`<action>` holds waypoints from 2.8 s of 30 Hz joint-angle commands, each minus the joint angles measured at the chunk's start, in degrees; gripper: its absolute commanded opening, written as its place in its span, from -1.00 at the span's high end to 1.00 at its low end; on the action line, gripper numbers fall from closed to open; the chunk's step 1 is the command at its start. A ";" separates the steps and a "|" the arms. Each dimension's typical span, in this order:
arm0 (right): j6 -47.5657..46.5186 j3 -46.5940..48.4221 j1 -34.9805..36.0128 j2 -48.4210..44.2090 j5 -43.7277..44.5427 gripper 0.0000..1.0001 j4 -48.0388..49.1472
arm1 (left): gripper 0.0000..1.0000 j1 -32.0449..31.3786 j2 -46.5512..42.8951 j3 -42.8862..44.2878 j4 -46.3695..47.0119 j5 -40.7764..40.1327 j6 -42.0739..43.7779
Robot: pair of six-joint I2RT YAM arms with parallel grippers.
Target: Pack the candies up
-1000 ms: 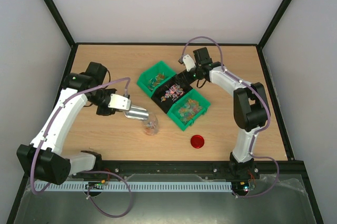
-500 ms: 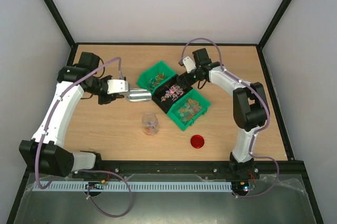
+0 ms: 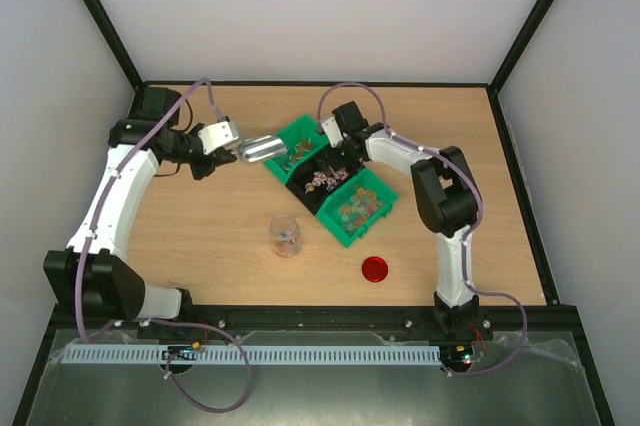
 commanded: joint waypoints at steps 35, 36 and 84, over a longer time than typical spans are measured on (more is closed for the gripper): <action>4.79 6.97 -9.17 -5.97 -21.70 -1.00 -16.33 | 0.96 -10.76 19.86 17.87 -17.21 -15.37 -7.12; 4.36 5.91 -9.59 -6.53 -22.09 -0.97 -17.38 | 0.96 -11.99 19.85 17.58 -17.47 -15.81 -7.15; 15.10 -13.93 -11.31 -11.45 -37.54 0.43 -7.89 | 0.96 -32.55 37.57 23.74 -18.26 -45.68 -17.84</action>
